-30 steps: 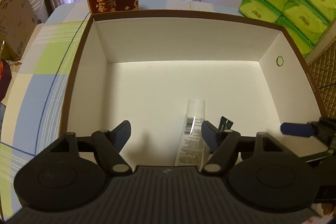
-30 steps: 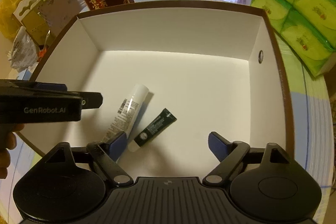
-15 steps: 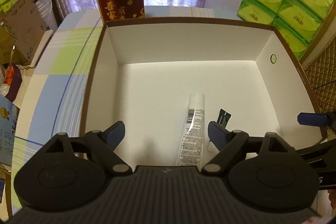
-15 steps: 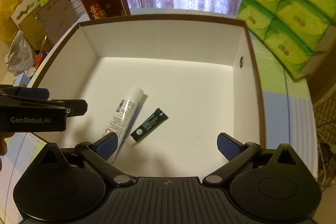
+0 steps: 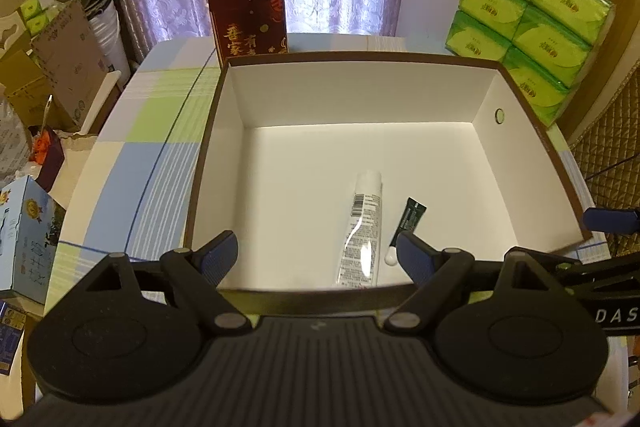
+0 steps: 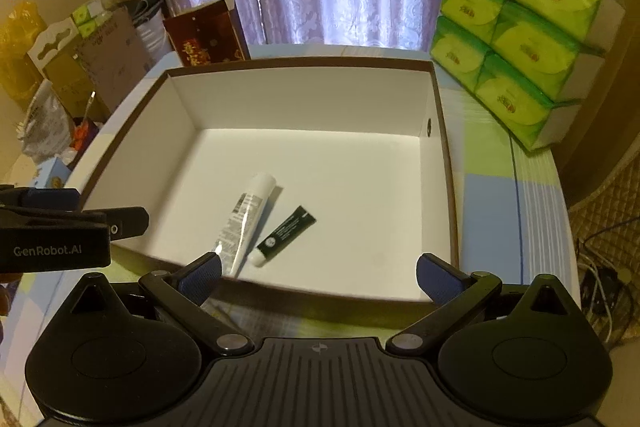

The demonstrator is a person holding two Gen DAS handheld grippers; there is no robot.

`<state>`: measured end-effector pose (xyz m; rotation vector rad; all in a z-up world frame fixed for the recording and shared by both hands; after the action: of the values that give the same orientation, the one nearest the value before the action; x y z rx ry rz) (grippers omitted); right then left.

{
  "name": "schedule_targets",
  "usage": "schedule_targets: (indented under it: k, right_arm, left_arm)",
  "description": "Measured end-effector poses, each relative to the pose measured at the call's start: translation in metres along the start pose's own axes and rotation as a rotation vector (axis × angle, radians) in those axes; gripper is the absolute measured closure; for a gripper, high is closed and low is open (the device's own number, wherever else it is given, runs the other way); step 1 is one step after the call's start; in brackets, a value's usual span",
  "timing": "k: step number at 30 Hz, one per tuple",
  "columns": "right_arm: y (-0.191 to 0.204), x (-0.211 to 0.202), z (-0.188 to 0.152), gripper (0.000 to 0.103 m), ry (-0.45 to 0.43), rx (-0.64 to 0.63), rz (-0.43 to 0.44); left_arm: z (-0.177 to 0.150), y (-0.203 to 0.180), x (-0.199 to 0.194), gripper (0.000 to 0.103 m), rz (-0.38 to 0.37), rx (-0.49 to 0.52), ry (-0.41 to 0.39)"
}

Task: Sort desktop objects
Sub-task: 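Withdraw both tools from the box back toward the remaining items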

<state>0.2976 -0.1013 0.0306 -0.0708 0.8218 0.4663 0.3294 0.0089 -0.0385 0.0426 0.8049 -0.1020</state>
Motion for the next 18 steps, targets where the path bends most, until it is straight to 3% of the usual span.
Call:
schedule_targets:
  k: [18]
  right_arm:
    - [0.005, -0.086, -0.032, 0.002, -0.103, -0.022, 0.013]
  left_arm:
    - [-0.045, -0.017, -0.088, 0.019, 0.015, -0.006, -0.082]
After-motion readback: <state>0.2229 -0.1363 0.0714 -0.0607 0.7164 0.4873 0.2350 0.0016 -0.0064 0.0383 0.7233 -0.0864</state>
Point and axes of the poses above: each gripper's, at about its wrist camera, not at the fingertips, and x roughly the way its jaws point, y to its left, z to its top, the point moved 3 cm from there along x, roughly the way its jaws point, and after that the axes turned 8 degrees about -y, right-handed, at the moved point
